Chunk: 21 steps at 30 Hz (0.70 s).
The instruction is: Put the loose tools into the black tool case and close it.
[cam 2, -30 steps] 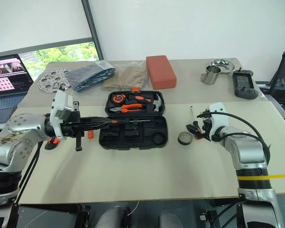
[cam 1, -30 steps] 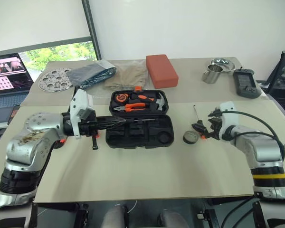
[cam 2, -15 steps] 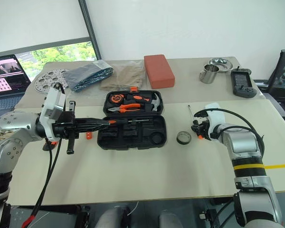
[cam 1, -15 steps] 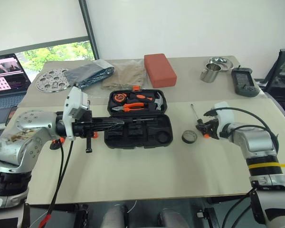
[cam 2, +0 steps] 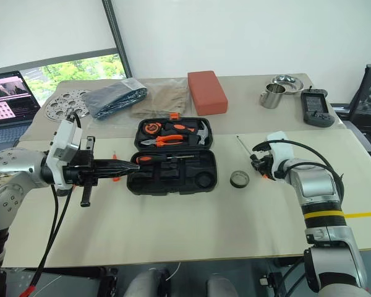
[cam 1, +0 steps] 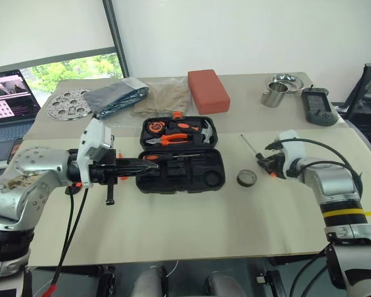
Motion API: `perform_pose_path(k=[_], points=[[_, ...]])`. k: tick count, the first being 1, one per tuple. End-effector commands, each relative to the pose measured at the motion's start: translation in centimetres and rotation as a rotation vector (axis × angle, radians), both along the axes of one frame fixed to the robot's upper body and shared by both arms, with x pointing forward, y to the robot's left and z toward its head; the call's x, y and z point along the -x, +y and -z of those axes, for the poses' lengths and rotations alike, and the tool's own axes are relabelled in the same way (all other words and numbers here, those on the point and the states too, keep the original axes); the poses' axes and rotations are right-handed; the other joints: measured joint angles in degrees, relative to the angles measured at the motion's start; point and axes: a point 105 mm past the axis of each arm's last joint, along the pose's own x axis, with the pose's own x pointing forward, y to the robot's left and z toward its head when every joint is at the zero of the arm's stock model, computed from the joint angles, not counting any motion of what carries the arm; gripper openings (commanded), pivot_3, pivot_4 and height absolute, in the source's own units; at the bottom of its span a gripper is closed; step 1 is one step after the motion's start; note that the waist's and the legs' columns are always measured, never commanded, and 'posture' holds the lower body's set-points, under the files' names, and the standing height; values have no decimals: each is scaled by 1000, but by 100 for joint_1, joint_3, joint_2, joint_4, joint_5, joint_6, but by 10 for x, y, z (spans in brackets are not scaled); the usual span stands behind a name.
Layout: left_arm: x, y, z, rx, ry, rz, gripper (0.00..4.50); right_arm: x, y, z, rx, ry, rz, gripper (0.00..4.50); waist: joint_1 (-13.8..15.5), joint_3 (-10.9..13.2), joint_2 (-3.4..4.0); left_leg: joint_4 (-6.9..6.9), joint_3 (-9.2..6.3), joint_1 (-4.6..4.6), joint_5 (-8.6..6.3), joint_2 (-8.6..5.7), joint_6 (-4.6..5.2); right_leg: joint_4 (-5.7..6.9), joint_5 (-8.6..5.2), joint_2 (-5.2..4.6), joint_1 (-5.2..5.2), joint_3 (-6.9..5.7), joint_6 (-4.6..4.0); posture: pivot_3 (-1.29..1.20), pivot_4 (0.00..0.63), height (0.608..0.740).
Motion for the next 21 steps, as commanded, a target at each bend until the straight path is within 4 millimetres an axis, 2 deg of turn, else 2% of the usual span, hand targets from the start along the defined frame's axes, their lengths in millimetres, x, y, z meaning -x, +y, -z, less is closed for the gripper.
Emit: perform_pose_path(k=[1, 3, 5, 7, 8, 9, 10, 11, 12, 14, 17, 19, 21], points=[[-2, 13, -5, -6, -34, -71, 0, -11, 26, -51, 50, -217, -171, 901, -35, 5, 8, 0, 2, 1, 1, 0, -2, 3, 0, 2, -5, 6, 0, 0, 150, 740], [-2, 21, 1, -13, -18, -118, 0, -11, 51, -58, 73, -254, -308, 901, -64, 7, 9, 0, 1, 2, 2, 5, -4, 3, 0, 10, -6, 6, 0, 0, 150, 740], [-6, 30, -1, 28, -32, -207, 0, -10, 77, -61, 92, -263, -437, 901, -107, 7, 10, -1, 2, 4, 3, 9, -5, 4, 0, 11, -7, 8, -1, 0, 150, 740], [-5, 34, -2, 43, -34, -243, 0, -10, 93, -61, 102, -262, -513, 901, -118, 10, 6, 0, 3, 2, 3, 14, -5, 6, 0, 12, -8, 9, -1, 0, 150, 740], [-2, 35, 0, 26, -28, -250, 548, -9, 103, -60, 107, -262, -566, 901, -125, 11, 6, 2, 2, 1, 3, 24, -5, 9, 0, 12, -9, 8, -1, 0, 150, 740], [2, 37, 1, 14, -20, -252, 742, -8, 113, -59, 113, -267, -619, 901, -127, 11, 7, 2, 3, 1, 3, 26, -4, 10, 0, 12, -9, 8, -1, 0, 150, 740], [4, 38, 2, 5, -16, -255, 1165, -7, 121, -59, 118, -274, -665, 901, -128, 12, 7, 3, 5, 2, 3, 24, -4, 14, 0, 9, -9, 9, -1, 0, 150, 740], [7, 39, 3, 0, -13, -257, 1404, -5, 128, -59, 123, -288, -713, 901, -127, 14, 8, 4, 6, 2, 2, 23, -4, 19, 0, 6, -11, 9, -1, 0, 150, 740], [11, 41, 4, -7, -2, -254, 1895, -2, 135, -58, 124, -303, -775, 901, -115, 16, 8, 6, 7, 2, 2, 22, -3, 24, 0, 4, -12, 8, -1, 0, 150, 740], [19, 44, 7, -25, 26, -249, 2514, 2, 145, -52, 129, -289, -863, 901, -101, 19, 8, 6, 7, 3, 1, 21, -1, 28, 0, 1, -13, 4, -1, 0, 150, 740], [29, 50, 9, -50, 53, -251, 3679, 5, 159, -45, 122, -285, -964, 901, -106, 21, 8, 5, 7, 6, 0, 23, 0, 35, 0, 1, -13, 1, -2, 0, 150, 740], [32, 55, 11, -66, 59, -272, 4316, 6, 166, -34, 203, -279, -1050, 901, -129, 22, 8, 4, 9, 12, 0, 27, 0, 38, 1, 1, -11, 0, -5, 0, 150, 740], [33, 59, 11, -76, 54, -296, 4436, 6, 170, -26, 267, -268, -1107, 901, -135, 23, 9, 4, 8, 18, 0, 28, -1, 43, 1, 3, -10, -1, -8, 0, 150, 740]])
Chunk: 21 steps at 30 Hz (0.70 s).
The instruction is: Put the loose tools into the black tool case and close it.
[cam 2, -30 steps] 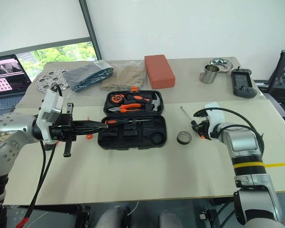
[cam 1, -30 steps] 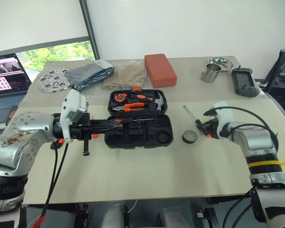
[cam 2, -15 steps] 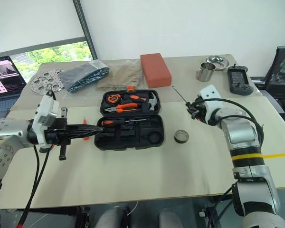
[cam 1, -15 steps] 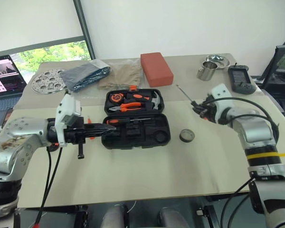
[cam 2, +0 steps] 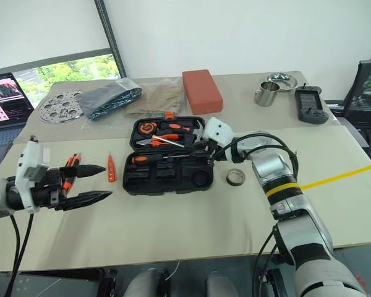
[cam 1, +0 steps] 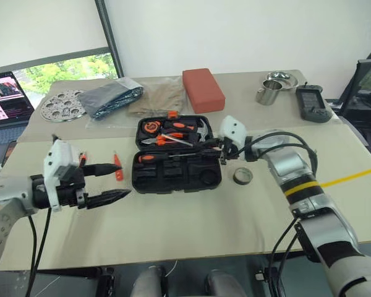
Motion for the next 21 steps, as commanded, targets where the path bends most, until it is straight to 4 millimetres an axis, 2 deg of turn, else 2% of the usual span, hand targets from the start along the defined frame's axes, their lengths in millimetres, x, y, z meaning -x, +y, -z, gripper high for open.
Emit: perform_pose_path(k=[1, 4, 11, 21], points=[[4, 4, -12, -20, -54, -17, 4436, -3, 9, -3, 77, -90, -90, 901, 0, 2, 0, 0, 1, 3, 0, 2, 0, 2, 0, 0, 0, 0, -2, 0, 150, 740], [6, 7, -13, -20, -61, -40, 4436, -11, 9, 3, 153, -143, -95, 901, -10, 4, 1, 1, 2, 3, 0, 4, -1, 4, 1, 0, -2, 1, -5, 0, 150, 740], [9, 8, -10, -22, -57, -55, 4436, -16, 19, 5, 229, -212, -151, 901, -24, 5, 2, -3, 6, 9, 2, 9, -4, 5, 2, 0, -1, 2, -11, 0, 150, 740], [9, 9, -10, -30, -58, -62, 4436, -15, 32, 8, 219, -193, -177, 901, -36, 5, 2, -6, 12, 26, -3, 14, -11, 20, 1, 0, 3, 1, -16, 0, 150, 740]])
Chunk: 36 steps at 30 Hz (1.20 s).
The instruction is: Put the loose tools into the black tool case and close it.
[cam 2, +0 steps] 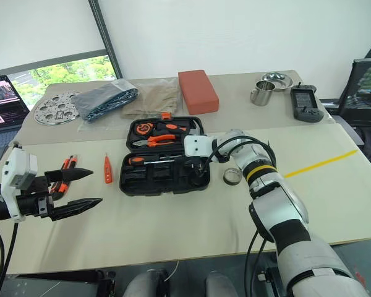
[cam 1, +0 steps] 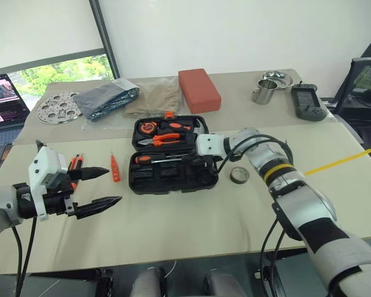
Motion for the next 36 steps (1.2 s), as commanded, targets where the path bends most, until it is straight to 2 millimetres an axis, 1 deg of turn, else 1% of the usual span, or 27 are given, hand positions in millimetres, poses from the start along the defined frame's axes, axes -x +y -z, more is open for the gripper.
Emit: perform_pose_path(k=[1, 3, 5, 6, 7, 8, 9, 10, 11, 16, 19, 21, 23, 25, 26, 27, 29, 30, 31, 36], points=[[2, -2, -9, -9, -44, 8, 4436, -1, 7, -10, -5, -27, -28, 901, -5, 0, 0, 0, 1, 2, 0, 1, -1, 0, 0, 0, 1, 0, 0, 0, 150, 740], [2, -2, -9, -9, -44, 8, 4436, 0, 6, -8, 18, -19, -30, 901, -9, 0, 0, -1, 2, 4, -1, 1, -1, 2, -1, 0, 1, 0, -2, 0, 150, 740], [1, -2, -9, -10, -44, 9, 4500, 0, 3, -7, 23, -5, -30, 1909, -9, 0, 0, -2, 2, 5, -1, 1, -1, 3, -2, 0, 1, 0, -3, 0, 150, 740], [1, -2, -9, -10, -44, 9, 4500, 0, 3, -8, 13, -5, -28, 2154, -9, 0, 0, -2, 2, 5, -1, 1, -2, 4, -2, -1, 1, 0, -4, 0, 150, 740], [1, -2, -9, -10, -44, 9, 4500, 0, 4, -9, 6, -6, -28, 2522, -8, 0, 0, -2, 2, 6, -1, 0, -2, 4, -2, -1, 2, -1, -4, 0, 150, 740], [1, -2, -9, -10, -44, 9, 4500, 0, 4, -11, -9, -7, -26, 2779, -8, 0, 0, -1, 2, 6, -2, 1, -2, 4, -2, -1, 3, -1, -4, 0, 150, 740], [0, -2, -9, -11, -43, 9, 4500, 0, 5, -16, -42, 0, -28, 3134, -8, 0, 0, -2, 2, 6, -2, 0, -2, 4, -2, -2, 3, -1, -4, 0, 150, 740], [0, -1, -9, -12, -43, 9, 4500, 0, 6, -20, -65, 7, -29, 3586, -7, 0, 0, -2, 2, 6, -2, 0, -2, 4, -2, -2, 3, -1, -4, 0, 150, 740], [-1, -1, -9, -13, -42, 10, 4500, 1, 5, -25, -85, 19, -33, 3826, -7, 0, 0, -2, 2, 6, -2, 0, -2, 4, -2, -2, 4, -1, -4, 0, 150, 740], [-3, -1, -9, -13, -45, 14, 4500, 3, 1, -57, -252, 109, -37, 3826, -3, 2, 0, -1, 3, 6, -2, 2, -3, 5, -2, 0, 4, -2, -4, 0, 150, 740], [-6, -1, -9, -12, -47, 18, 4500, -3, -6, -71, -395, 182, 45, 3826, 6, 1, 0, -1, 3, 6, -2, 2, -2, 5, -2, -1, 6, -3, -4, 0, 150, 740], [-7, -1, -9, -9, -47, 22, 4500, -9, -8, -71, -481, 204, 130, 3302, 12, 1, 0, -1, 3, 7, -2, 2, -2, 5, -2, -3, 6, -3, -4, 0, 150, 740], [-9, -2, -9, -7, -49, 24, 4500, -11, -6, -67, -530, 221, 166, 2724, 12, 1, 0, -1, 3, 7, -3, 4, -3, 5, -2, -5, 6, -2, -4, 0, 150, 740], [-10, -2, -9, -6, -51, 28, 4500, -11, -3, -60, -568, 241, 205, 2086, 10, 1, -1, -2, 3, 7, -3, 4, -3, 4, -2, -8, 5, -1, -5, 0, 150, 740], [-11, -3, -9, -5, -53, 31, 4500, -11, -1, -55, -585, 249, 222, 1666, 8, 1, 0, -3, 4, 6, -3, 4, -3, 4, -2, -7, 4, 0, -5, 0, 150, 740], [-11, -3, -9, -4, -53, 33, 4500, -10, 1, -52, -597, 253, 235, 1367, 3, 1, 0, -3, 5, 6, -3, 4, -3, 4, -2, -6, 2, 1, -5, 0, 150, 740], [-11, -3, -9, -4, -54, 36, 4500, -8, 5, -45, -620, 259, 249, 587, -3, 1, 0, -6, 8, 4, -2, 4, -3, 5, -2, -3, -1, 4, -5, 0, 150, 740], [-11, -3, -9, -5, -53, 36, 4500, -7, 7, -40, -626, 265, 254, 354, -3, 1, 0, -5, 8, 3, -2, 4, -3, 5, -2, -2, -2, 4, -5, 0, 150, 740], [-11, -3, -9, -5, -53, 37, 4500, -5, 9, -37, -630, 269, 258, 29, -3, 1, 0, -5, 8, 3, -2, 3, -3, 5, -2, -1, -3, 4, -5, 0, 150, 740], [-11, -2, -8, -8, -50, 34, 4500, 4, 20, -21, -617, 313, 242, 29, 3, 1, 0, -3, 8, 3, -2, 3, -4, 5, -2, 0, -2, 2, -4, 0, 150, 740]])
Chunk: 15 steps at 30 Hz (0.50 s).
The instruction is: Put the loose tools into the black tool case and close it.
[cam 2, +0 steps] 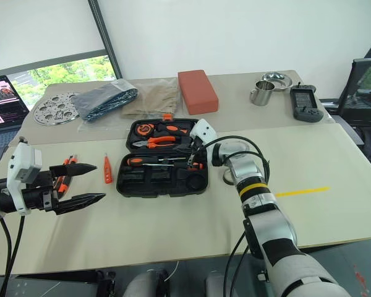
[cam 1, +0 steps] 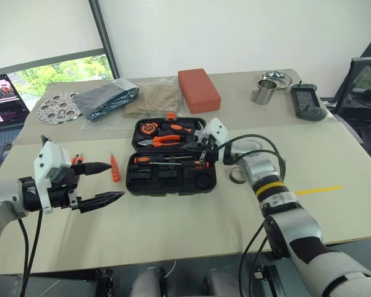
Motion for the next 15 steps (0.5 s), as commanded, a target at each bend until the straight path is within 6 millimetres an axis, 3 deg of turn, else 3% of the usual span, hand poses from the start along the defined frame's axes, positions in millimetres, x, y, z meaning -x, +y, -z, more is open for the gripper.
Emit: perform_pose_path(k=[1, 4, 10, 15], points=[[1, 1, -7, -19, -37, 7, 4500, 6, 10, -5, -11, -18, -37, 29, 1, 0, 0, 0, 0, 0, 0, 0, 0, 0, 0, 1, 0, 0, 0, 0, 150, 740], [1, 1, -7, -20, -37, 4, 4500, 12, 12, 10, 39, 14, -64, 29, 4, 0, 0, 0, -1, 0, 0, 0, 0, 0, 0, 2, 0, -1, 0, 0, 150, 740], [4, 3, -5, -21, -34, -12, 4500, 1, -2, 43, 186, 123, 62, 29, -3, 0, 0, -1, 1, 4, 0, 1, 0, 1, 0, 1, 0, 0, 0, 0, 150, 740], [5, 4, -4, -19, -32, -21, 4500, 11, -6, 63, 310, 179, 21, 29, 22, -3, -5, 2, -1, 20, 0, 1, 0, 1, 0, -3, 7, -5, 0, 0, 150, 740]])
